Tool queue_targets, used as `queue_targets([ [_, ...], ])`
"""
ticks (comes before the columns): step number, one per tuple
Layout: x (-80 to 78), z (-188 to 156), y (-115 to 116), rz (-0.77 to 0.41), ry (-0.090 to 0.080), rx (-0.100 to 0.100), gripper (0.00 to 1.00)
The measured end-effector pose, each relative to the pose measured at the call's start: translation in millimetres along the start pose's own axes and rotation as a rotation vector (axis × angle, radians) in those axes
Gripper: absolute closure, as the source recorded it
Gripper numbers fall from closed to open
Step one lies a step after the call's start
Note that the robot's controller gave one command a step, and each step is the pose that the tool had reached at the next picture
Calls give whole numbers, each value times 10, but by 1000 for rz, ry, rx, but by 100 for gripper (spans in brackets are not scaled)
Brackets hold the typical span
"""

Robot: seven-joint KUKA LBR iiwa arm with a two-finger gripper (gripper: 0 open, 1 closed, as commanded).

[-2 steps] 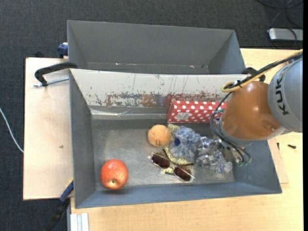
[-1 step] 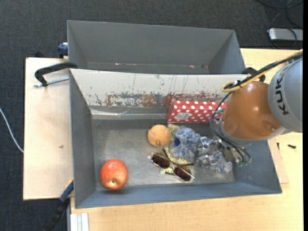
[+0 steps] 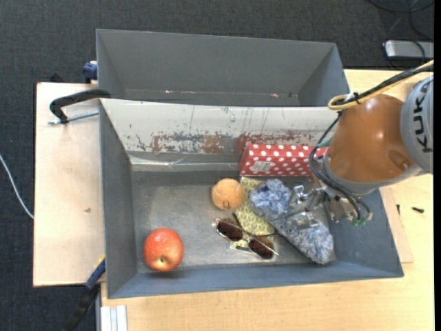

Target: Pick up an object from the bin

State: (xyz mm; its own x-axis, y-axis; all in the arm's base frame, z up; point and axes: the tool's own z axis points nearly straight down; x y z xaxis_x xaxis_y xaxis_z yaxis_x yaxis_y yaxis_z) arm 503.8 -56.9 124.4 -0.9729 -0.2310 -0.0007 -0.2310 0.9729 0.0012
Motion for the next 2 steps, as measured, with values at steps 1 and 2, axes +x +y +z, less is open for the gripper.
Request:
queue_targets([
  [1, -34, -466, 16, -15, -5, 2, 100],
  [2, -19, -892, -10, -1, 3, -1, 100],
])
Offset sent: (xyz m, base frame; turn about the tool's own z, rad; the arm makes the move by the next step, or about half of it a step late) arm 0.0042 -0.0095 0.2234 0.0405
